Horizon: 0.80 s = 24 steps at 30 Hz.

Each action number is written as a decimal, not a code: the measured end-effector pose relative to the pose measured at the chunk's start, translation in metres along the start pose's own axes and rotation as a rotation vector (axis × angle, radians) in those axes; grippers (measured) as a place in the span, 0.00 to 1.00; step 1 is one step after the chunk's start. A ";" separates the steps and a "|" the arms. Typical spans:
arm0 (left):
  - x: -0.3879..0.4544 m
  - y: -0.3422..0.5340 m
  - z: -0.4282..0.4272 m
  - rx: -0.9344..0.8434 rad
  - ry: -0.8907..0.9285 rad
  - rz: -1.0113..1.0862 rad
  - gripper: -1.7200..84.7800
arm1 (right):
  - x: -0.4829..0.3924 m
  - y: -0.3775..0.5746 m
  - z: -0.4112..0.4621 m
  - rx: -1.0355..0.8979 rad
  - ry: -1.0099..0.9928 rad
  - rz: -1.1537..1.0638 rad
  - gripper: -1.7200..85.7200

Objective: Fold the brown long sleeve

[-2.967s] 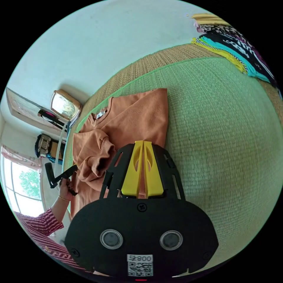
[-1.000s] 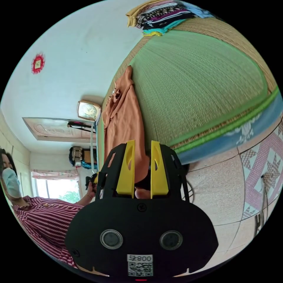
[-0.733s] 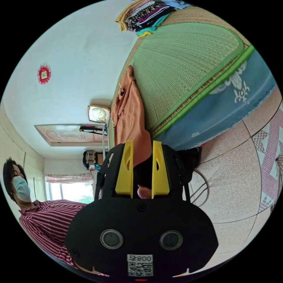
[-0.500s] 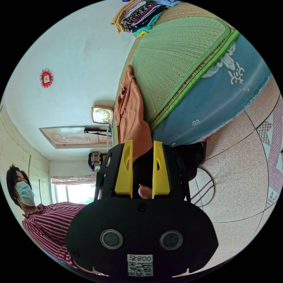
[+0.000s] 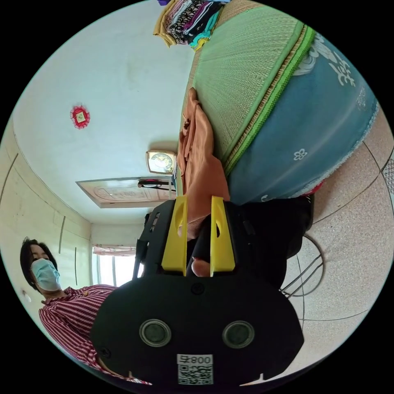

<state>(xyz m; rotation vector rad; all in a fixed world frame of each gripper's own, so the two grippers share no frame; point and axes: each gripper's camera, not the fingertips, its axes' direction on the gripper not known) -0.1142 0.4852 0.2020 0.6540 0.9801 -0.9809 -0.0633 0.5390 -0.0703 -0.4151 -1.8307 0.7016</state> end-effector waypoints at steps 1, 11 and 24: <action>0.002 -0.005 0.001 0.002 0.006 0.013 0.07 | -0.005 -0.001 -0.002 0.012 -0.009 -0.013 0.07; -0.007 -0.037 -0.004 0.002 -0.026 0.072 0.11 | -0.060 -0.007 -0.020 -0.030 0.125 -0.200 0.05; -0.070 -0.056 0.067 -0.041 0.115 -0.046 0.15 | 0.044 0.017 0.017 0.023 -0.129 0.034 0.16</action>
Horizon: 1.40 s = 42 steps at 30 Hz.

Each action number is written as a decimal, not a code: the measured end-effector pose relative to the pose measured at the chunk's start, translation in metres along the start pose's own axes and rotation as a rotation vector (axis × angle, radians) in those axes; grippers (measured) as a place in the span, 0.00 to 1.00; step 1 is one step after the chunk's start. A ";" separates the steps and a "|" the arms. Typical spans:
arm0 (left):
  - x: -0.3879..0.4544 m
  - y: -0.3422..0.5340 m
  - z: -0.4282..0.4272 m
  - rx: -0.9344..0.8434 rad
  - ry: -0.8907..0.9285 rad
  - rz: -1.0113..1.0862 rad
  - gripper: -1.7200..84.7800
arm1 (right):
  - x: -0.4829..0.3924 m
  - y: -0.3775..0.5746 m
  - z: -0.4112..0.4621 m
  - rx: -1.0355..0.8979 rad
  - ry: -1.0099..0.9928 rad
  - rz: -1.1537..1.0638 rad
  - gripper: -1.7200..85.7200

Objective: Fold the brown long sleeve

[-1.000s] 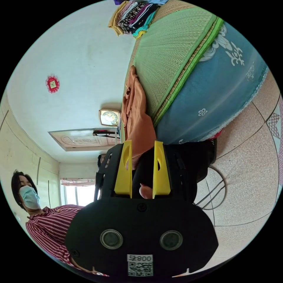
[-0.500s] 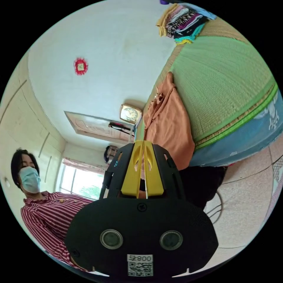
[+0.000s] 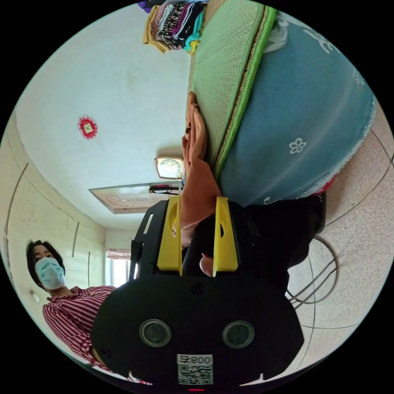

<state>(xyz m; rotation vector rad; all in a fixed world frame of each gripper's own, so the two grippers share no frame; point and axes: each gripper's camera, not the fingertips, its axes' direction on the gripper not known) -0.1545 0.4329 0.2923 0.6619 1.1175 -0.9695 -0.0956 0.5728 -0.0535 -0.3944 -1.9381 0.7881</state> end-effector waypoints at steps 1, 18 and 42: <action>0.004 -0.003 0.004 -0.012 -0.015 0.007 0.13 | -0.002 -0.001 0.001 0.002 -0.019 -0.006 0.16; 0.032 -0.020 0.016 0.022 0.042 0.061 0.08 | -0.019 0.010 -0.024 0.030 0.015 -0.089 0.15; 0.063 -0.040 0.063 0.035 0.020 0.091 0.08 | -0.031 -0.003 -0.002 0.030 -0.106 -0.185 0.16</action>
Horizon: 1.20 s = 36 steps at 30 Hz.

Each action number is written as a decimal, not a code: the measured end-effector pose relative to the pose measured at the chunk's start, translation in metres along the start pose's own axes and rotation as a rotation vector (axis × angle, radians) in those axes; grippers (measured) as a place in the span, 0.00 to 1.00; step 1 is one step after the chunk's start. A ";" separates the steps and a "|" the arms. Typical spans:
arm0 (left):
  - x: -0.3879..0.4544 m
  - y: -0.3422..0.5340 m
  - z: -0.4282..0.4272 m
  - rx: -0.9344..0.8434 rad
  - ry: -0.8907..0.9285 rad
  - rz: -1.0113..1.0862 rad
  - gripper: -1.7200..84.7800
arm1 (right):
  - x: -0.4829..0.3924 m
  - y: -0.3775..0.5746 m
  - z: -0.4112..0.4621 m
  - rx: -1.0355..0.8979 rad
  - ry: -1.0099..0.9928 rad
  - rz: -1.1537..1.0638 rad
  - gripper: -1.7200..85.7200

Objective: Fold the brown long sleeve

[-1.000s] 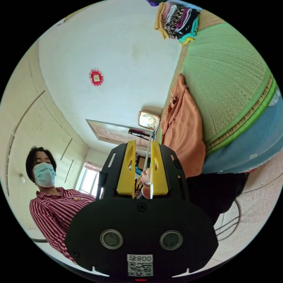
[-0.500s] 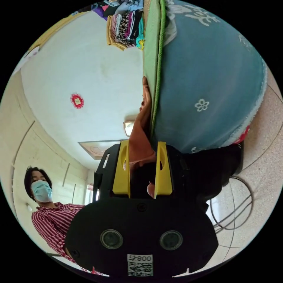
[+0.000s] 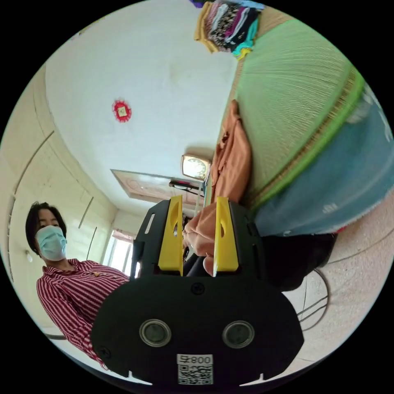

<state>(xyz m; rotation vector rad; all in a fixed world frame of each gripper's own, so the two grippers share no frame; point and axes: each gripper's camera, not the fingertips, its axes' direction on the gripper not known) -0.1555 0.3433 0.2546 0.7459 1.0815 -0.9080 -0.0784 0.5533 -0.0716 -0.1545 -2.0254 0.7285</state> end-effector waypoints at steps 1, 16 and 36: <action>-0.003 0.002 0.000 -0.001 -0.007 -0.006 0.08 | 0.009 0.012 -0.010 0.044 0.006 0.028 0.16; -0.030 0.016 0.005 0.008 -0.024 -0.035 0.07 | 0.026 0.024 0.023 -0.013 -0.083 0.065 0.15; -0.048 0.051 -0.031 -0.110 0.132 0.142 0.07 | -0.116 -0.001 -0.005 -0.148 -0.124 -0.035 0.05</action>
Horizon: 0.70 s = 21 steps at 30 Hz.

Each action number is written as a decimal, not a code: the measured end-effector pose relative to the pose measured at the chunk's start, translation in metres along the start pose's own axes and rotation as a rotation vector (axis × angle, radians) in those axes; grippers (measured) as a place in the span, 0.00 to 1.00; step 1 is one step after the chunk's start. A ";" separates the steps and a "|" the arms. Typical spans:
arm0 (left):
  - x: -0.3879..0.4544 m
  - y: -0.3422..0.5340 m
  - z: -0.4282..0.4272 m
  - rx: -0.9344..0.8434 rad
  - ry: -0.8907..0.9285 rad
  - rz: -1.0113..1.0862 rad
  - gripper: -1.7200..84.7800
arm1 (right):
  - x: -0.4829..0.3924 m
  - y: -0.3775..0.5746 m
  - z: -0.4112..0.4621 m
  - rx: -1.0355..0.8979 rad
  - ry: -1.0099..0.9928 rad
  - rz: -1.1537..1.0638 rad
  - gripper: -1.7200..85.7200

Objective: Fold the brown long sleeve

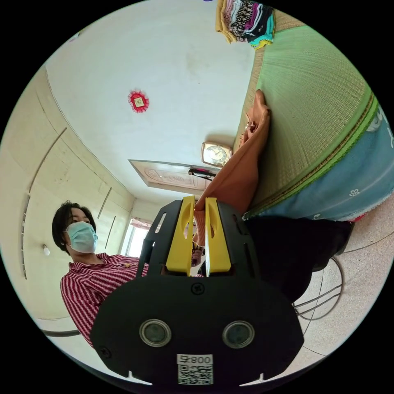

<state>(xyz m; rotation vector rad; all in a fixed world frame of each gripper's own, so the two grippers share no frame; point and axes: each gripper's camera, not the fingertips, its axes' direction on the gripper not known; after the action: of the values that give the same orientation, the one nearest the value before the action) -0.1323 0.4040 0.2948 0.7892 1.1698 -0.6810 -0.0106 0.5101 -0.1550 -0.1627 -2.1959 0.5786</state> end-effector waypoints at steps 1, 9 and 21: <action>-0.002 0.005 -0.005 -0.005 0.014 0.004 0.07 | -0.009 0.001 -0.001 -0.006 0.006 -0.007 0.05; -0.009 0.032 -0.034 -0.079 0.104 0.066 0.07 | -0.065 0.017 -0.010 -0.022 0.007 -0.068 0.05; -0.021 0.071 -0.077 -0.146 0.181 0.132 0.06 | -0.123 0.042 -0.019 -0.049 0.003 -0.124 0.05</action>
<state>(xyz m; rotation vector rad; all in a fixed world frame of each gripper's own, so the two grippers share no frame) -0.1204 0.5086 0.3128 0.8085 1.3024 -0.4161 0.0790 0.5156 -0.2505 -0.0522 -2.2003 0.4558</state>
